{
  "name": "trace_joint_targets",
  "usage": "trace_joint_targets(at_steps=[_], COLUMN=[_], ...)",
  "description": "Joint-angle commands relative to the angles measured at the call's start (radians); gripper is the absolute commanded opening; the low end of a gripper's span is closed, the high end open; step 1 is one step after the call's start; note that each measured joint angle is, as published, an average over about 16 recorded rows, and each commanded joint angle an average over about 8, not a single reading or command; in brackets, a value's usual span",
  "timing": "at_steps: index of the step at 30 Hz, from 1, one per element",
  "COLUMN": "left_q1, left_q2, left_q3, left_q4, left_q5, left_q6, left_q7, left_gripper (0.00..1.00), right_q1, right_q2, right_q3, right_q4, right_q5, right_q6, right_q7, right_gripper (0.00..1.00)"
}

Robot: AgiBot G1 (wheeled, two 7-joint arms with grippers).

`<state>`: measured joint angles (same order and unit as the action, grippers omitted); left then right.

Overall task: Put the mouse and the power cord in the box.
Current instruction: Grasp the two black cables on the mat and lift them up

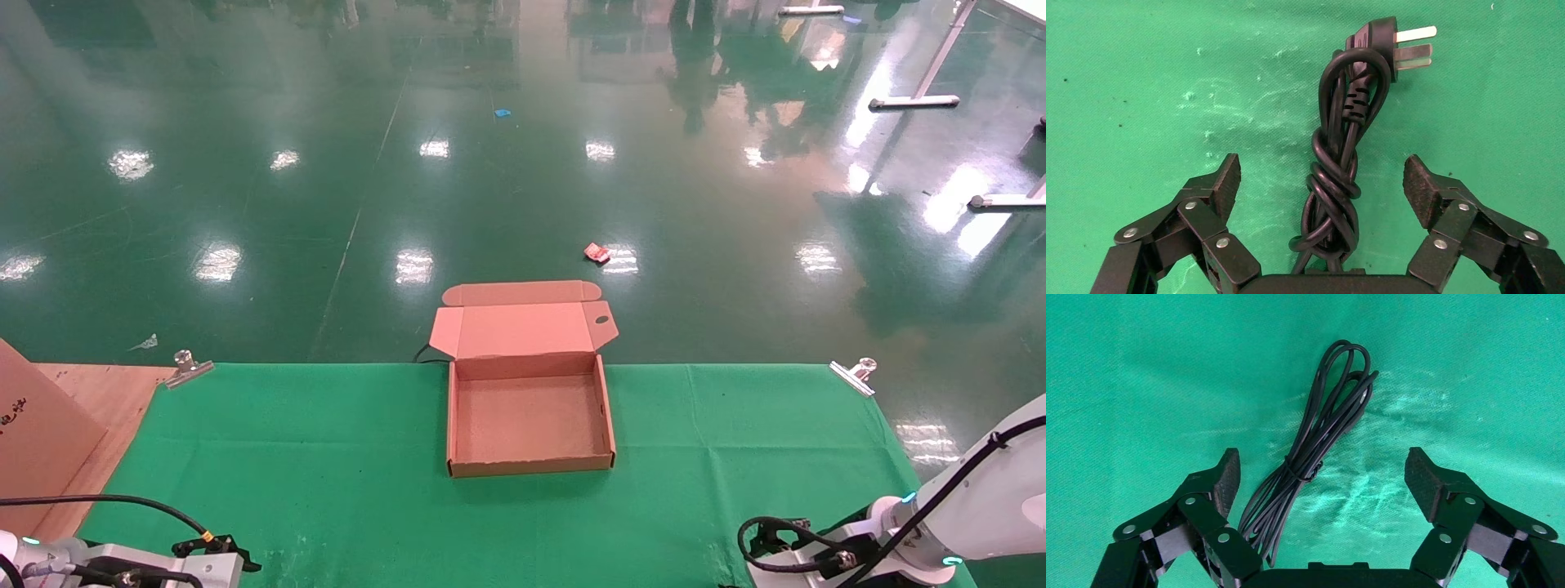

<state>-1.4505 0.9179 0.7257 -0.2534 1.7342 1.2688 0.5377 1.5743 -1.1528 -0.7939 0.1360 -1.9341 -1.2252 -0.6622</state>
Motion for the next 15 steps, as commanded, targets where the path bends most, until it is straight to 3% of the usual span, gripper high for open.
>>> trace_joint_targets(at_steps=[1, 15], left_q1=[-0.006, -0.043], left_q2=[0.003, 0.025], left_q3=[0.0, 0.001], left_q4=[0.015, 0.084], left_q5=[-0.001, 0.0], left_q6=[0.003, 0.017], left_q7=[0.01, 0.053], left_gripper=[0.0, 0.0], right_q1=[0.004, 0.021], right_q2=[-0.003, -0.003], right_q3=[0.0, 0.01], right_q4=[-0.012, -0.064], right_q5=[0.001, 0.016], right_q6=[0.0, -0.014], right_q7=[-0.009, -0.057], right_gripper=[0.0, 0.0])
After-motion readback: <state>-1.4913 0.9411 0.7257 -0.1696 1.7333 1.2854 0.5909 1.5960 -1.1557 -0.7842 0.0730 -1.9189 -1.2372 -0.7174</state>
